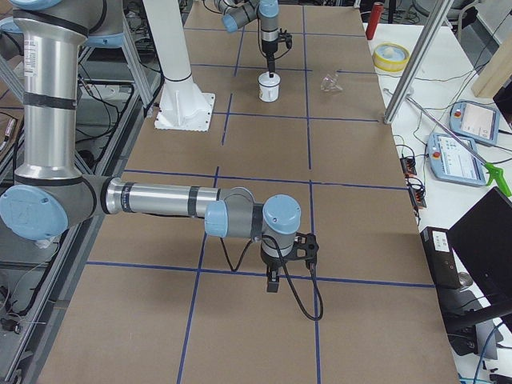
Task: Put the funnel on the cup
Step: 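Lower the left gripper onto the white lid and grasp its knob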
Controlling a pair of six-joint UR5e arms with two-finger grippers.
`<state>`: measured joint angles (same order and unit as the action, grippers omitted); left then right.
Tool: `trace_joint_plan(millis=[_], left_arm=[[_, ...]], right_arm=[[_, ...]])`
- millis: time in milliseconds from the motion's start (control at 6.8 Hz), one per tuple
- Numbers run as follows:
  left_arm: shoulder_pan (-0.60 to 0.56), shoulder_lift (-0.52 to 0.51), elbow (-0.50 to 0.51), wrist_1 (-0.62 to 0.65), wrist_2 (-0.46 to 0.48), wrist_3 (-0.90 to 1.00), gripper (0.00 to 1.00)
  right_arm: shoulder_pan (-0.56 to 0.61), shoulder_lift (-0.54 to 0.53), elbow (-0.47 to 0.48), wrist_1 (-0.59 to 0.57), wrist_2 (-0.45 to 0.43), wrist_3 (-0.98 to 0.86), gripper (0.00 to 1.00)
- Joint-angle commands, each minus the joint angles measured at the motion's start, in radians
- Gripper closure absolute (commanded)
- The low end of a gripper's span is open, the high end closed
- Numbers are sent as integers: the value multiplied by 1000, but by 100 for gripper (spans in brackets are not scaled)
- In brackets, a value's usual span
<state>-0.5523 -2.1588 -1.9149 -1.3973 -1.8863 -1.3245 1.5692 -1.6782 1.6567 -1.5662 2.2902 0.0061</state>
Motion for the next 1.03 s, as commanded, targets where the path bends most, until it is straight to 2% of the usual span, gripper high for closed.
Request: trace_joint_plan(millis=[0, 147, 294, 882], left_arm=[[0, -3, 1, -2, -2, -1, 26], [0, -3, 1, -2, 0, -1, 36], [0, -3, -1, -2, 0, -1, 40], [0, 0, 1, -2, 0, -1, 40]], right_arm=[[0, 0, 0, 0, 0, 0, 0], [0, 0, 0, 0, 0, 0, 0], [0, 0, 0, 0, 0, 0, 0], [0, 0, 0, 0, 0, 0, 0]])
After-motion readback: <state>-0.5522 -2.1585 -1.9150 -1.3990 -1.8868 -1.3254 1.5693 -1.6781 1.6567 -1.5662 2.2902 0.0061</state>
